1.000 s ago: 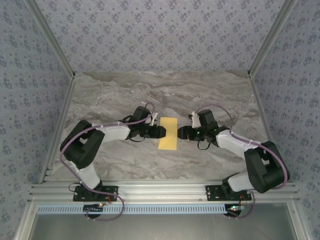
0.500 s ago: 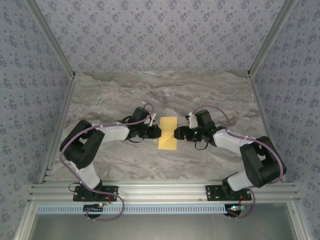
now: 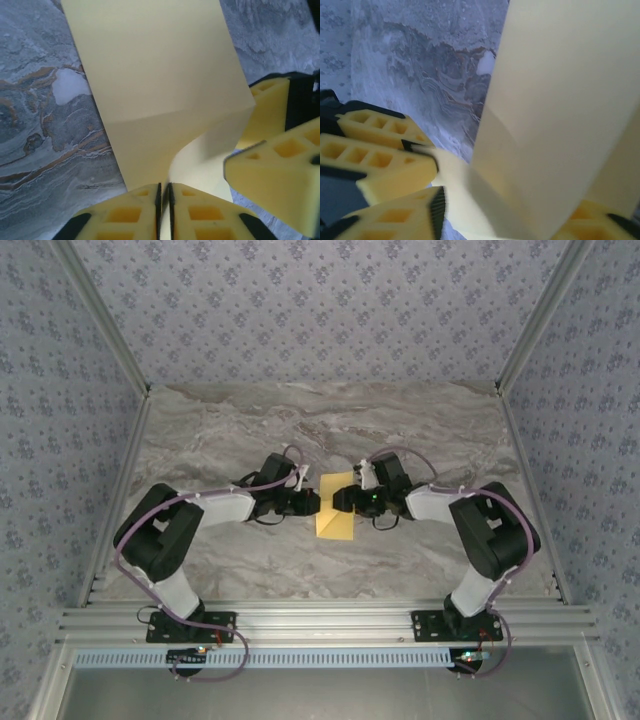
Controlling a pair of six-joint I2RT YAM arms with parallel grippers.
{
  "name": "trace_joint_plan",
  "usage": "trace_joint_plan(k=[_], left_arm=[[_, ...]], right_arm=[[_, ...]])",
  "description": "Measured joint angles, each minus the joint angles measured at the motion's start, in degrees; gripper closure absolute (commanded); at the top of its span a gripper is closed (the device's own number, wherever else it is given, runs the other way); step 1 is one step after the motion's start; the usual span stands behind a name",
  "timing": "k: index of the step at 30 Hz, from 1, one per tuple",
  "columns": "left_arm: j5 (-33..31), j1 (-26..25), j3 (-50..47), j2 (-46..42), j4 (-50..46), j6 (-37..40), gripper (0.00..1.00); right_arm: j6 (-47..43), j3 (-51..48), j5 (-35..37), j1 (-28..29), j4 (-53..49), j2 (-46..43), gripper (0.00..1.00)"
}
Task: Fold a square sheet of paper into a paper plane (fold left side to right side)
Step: Turn over the paper at the center of the table.
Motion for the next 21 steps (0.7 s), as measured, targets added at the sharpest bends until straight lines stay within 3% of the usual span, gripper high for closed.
trace_joint_plan(k=[3, 11, 15, 21], left_arm=[[-0.4, 1.2, -1.9, -2.8, 0.0, -0.6, 0.52], [-1.0, 6.3, -9.4, -21.1, 1.2, -6.1, 0.04], [0.8, 8.6, -12.2, -30.4, 3.8, -11.5, 0.02], [6.3, 8.7, -13.4, -35.1, 14.3, -20.6, 0.02]], right_arm=[[0.8, 0.4, -1.0, 0.0, 0.6, 0.1, 0.93], [0.7, 0.7, -5.6, -4.7, 1.6, -7.0, 0.97], [1.7, 0.7, -9.1, -7.8, 4.5, -15.0, 0.97], [6.1, 3.8, -12.4, -7.4, 7.8, -22.6, 0.96]])
